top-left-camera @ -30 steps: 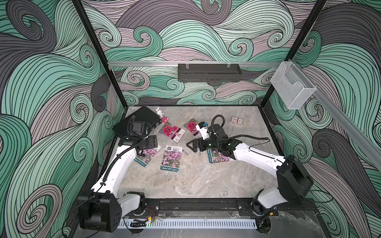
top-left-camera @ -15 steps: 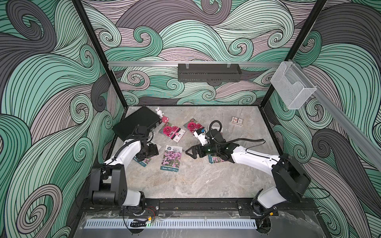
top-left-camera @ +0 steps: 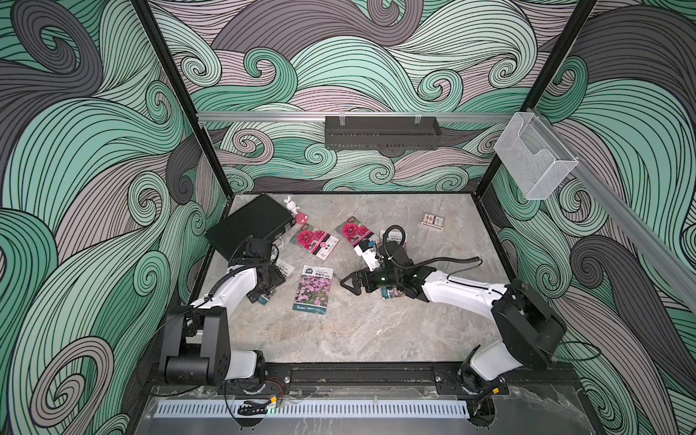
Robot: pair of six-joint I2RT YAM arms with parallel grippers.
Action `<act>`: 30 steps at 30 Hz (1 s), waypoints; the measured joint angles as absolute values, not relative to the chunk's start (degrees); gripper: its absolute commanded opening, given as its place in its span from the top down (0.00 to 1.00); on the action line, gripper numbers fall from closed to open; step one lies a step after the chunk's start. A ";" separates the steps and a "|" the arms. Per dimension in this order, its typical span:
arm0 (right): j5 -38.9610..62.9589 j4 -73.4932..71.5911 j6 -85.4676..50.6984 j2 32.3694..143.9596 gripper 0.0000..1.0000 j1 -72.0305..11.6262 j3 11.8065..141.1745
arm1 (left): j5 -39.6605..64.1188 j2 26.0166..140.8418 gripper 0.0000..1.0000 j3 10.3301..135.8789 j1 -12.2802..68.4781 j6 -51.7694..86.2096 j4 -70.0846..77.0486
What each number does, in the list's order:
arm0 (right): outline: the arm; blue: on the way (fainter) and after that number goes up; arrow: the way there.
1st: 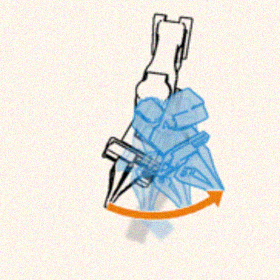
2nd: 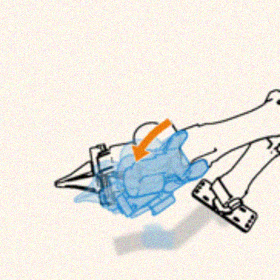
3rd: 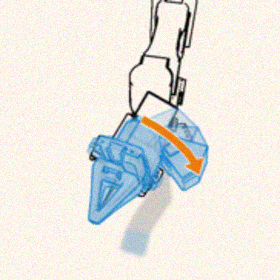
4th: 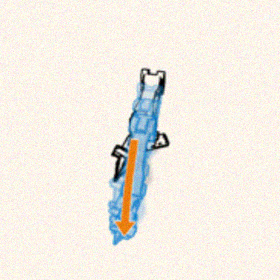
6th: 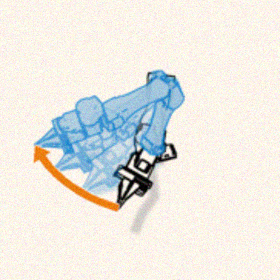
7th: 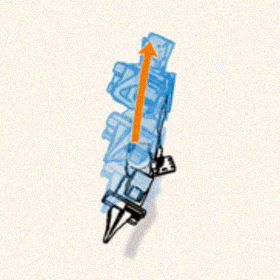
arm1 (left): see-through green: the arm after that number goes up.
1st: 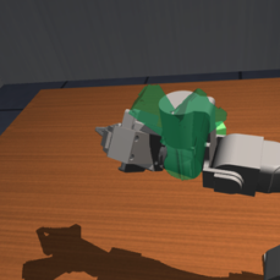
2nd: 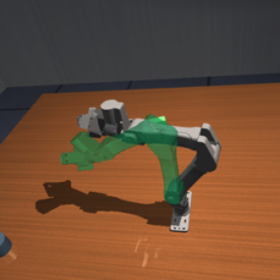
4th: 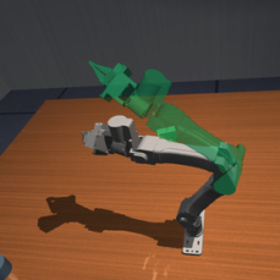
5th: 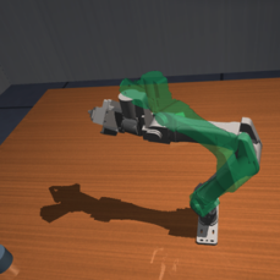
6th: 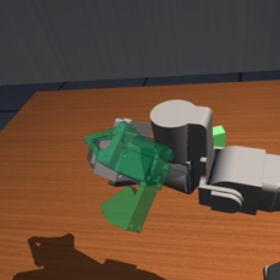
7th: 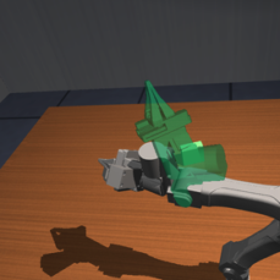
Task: Arrange the seed packets in a row
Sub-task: Adjust the seed packet at the center of the board.
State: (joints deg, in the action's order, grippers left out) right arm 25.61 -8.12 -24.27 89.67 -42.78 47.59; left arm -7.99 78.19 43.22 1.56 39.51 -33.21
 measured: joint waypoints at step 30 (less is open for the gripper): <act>26.13 -10.57 -24.49 90.98 0.00 -42.78 45.39 | -8.47 77.41 0.24 34.44 6.00 59.83 -16.45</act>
